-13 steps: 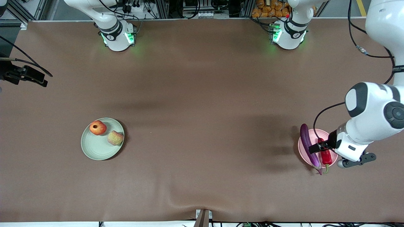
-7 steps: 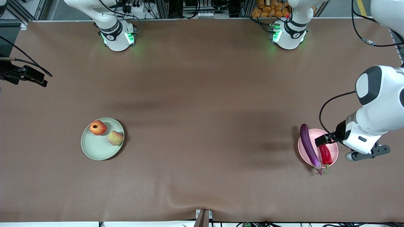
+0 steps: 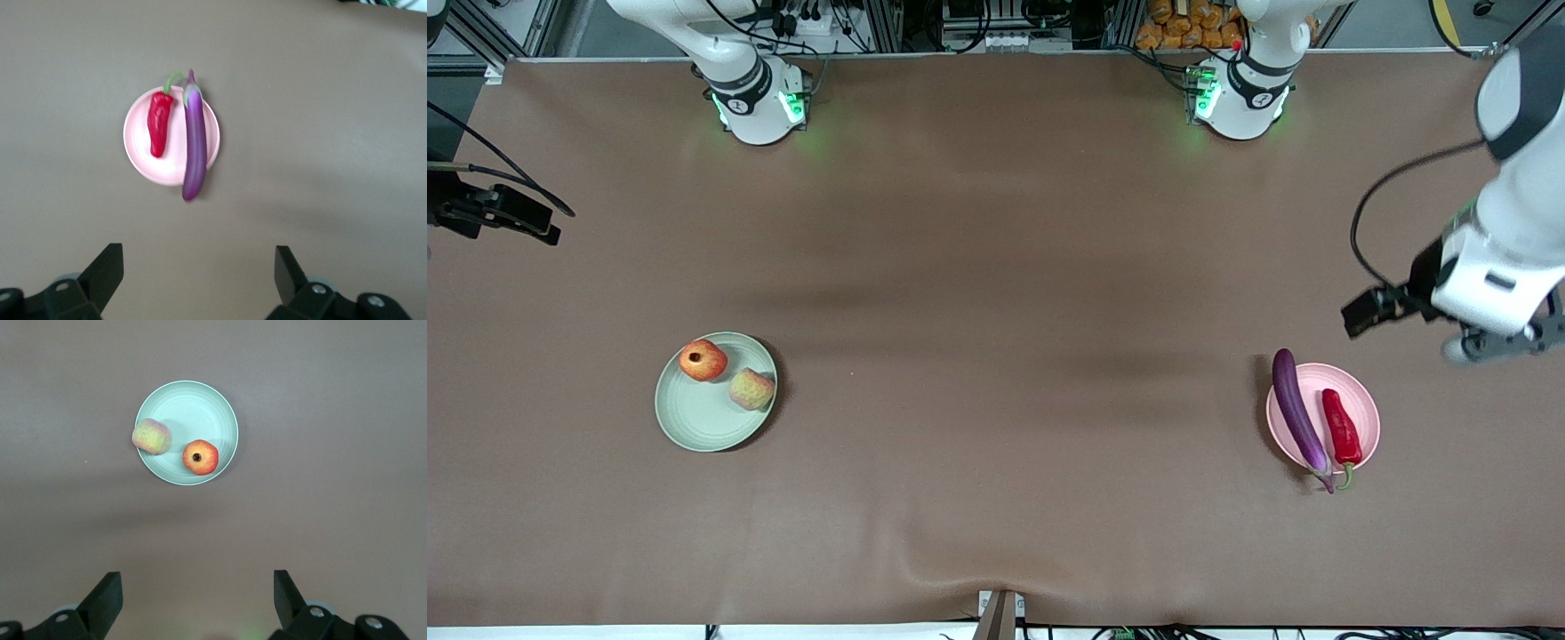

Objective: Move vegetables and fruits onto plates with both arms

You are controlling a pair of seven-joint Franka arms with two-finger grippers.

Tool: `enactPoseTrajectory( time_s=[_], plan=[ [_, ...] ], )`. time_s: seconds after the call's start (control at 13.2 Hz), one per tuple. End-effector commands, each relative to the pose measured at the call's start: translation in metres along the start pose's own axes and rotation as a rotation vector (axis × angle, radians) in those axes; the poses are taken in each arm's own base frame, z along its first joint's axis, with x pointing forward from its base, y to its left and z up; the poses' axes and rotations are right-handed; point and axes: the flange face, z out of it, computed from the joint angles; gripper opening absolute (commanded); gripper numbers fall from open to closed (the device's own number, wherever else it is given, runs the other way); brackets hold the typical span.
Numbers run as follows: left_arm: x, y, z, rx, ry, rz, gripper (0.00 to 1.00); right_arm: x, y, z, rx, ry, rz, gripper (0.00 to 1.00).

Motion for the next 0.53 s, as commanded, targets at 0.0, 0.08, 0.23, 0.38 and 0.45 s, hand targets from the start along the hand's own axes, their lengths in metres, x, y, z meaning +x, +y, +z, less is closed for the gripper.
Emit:
enactPoseTrajectory(
  time_s=[0.0,0.08,0.23,0.38,0.45],
  plan=[
    [-0.024,0.000,-0.033,-0.015,-0.033,0.027,1.00,0.001,-0.001,-0.005,-0.006,0.005,0.014,1.00],
    [-0.036,0.002,-0.053,-0.022,-0.011,0.044,1.00,0.001,-0.001,-0.005,-0.006,0.005,0.014,1.00],
    [-0.050,0.003,-0.071,-0.025,0.009,0.073,1.00,0.000,-0.002,-0.005,-0.006,0.003,0.013,1.00],
    [-0.061,0.005,-0.080,-0.014,0.008,0.082,1.00,0.000,-0.001,-0.005,-0.007,0.005,0.015,1.00],
    [-0.068,0.008,-0.084,-0.016,0.006,0.088,1.00,0.000,-0.001,-0.005,-0.007,0.005,0.015,1.00]
  ],
)
